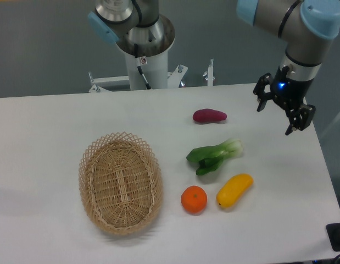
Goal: Pick up the green vegetable from the table
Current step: 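Move the open gripper toward the green bok choy and lower it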
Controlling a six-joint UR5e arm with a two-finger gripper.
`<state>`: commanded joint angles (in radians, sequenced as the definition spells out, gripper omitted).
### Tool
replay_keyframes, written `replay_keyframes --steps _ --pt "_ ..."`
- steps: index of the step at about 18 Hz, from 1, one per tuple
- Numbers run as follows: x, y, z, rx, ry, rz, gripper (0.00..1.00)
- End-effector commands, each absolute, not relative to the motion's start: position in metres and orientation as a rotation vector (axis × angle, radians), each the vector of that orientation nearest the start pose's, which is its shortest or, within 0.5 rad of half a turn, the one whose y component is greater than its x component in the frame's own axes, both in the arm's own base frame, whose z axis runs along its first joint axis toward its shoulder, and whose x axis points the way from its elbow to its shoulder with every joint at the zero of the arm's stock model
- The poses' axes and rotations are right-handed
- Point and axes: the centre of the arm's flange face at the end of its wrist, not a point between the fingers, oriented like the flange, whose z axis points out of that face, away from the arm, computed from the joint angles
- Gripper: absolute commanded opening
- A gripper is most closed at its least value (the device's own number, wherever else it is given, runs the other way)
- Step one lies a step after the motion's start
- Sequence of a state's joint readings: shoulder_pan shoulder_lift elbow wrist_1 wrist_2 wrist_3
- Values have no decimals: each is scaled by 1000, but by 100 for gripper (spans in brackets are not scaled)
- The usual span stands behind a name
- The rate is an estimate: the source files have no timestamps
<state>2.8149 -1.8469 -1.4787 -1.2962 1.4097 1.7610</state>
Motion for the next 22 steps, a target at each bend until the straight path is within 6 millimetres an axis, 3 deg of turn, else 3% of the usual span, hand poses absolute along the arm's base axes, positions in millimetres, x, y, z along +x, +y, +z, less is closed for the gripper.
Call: replay_keyframes --steps 9,15,19,22 --pt "-525 338 405 -2871 772 115 100" --pt "-521 329 385 -2880 760 81 100" --pt "-517 329 361 -2880 761 98 100" --pt "-503 327 319 -2878 764 111 100"
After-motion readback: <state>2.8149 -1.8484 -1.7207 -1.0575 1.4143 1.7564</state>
